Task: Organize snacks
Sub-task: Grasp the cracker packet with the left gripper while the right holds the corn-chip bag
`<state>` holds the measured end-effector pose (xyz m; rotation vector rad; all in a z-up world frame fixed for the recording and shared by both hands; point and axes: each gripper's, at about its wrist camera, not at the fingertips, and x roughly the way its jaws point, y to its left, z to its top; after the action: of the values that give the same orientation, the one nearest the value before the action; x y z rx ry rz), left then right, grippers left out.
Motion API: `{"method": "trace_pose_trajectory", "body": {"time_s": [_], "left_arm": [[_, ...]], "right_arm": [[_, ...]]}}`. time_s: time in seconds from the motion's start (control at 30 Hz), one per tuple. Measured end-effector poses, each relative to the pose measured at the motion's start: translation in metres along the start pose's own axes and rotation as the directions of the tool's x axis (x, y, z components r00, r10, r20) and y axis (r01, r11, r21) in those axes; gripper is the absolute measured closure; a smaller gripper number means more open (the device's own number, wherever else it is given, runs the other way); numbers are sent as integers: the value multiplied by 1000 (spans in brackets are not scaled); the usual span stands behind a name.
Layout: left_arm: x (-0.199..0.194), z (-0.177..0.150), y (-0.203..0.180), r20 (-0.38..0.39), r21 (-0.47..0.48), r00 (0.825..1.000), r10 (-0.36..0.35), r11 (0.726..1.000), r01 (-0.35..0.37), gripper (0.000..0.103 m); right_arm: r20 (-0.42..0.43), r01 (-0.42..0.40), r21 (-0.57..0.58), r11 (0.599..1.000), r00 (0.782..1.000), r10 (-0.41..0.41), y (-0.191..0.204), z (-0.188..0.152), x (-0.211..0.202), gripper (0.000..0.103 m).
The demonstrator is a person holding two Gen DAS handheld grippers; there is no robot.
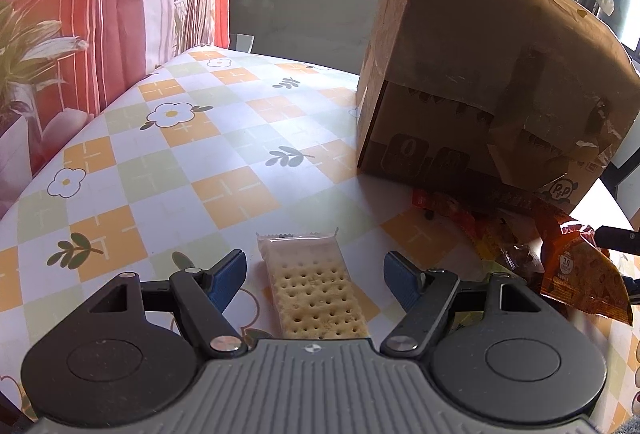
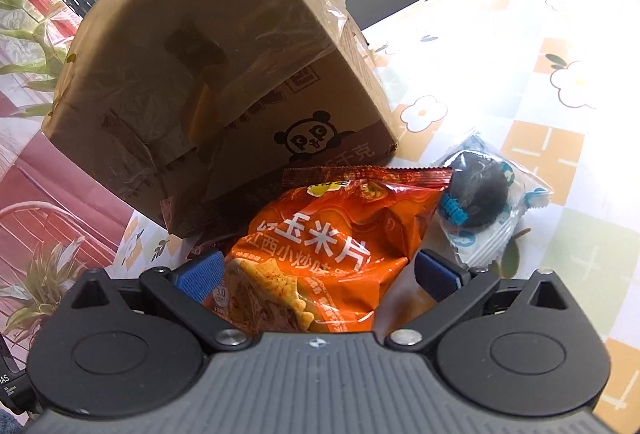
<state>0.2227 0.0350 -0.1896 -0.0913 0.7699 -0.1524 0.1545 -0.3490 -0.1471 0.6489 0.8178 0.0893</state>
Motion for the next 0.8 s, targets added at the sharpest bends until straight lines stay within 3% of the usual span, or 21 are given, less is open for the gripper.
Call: {"method": "trace_pose_trajectory", "body": {"time_s": [0.13,0.33,0.6,0.63,0.67,0.7,0.8], "left_arm": [[1,0,0,-1,-6,1000,-1,1000,1,25],[2,-1,3,-4,-10,1000,12,1000,-12,25],[3,-4,0,-12,3,1000,24,1000,-24,25],[4,-5,-1,-14,5,1000,26,1000,-26,25],[4,-5,0,-19,6,999,29,1000,-29,25],[4,-5,0,-22,6,999,30,1000,-30,25],[5,-6,-1,-31,8,999,36,999,-35,25]], "right_arm": [[21,2,-33,999,1000,-1,5,9,15,0],[-46,24,-77,997,999,-28,12,15,40,0],[-57,52,-181,982,996,-64,23,10,48,1],[-57,47,-184,982,997,-59,23,9,47,10],[-59,29,-181,983,997,-41,22,7,44,26],[-68,-14,-164,986,998,3,21,5,41,27],[-15,-9,-201,980,1000,6,25,-5,26,44]]}}
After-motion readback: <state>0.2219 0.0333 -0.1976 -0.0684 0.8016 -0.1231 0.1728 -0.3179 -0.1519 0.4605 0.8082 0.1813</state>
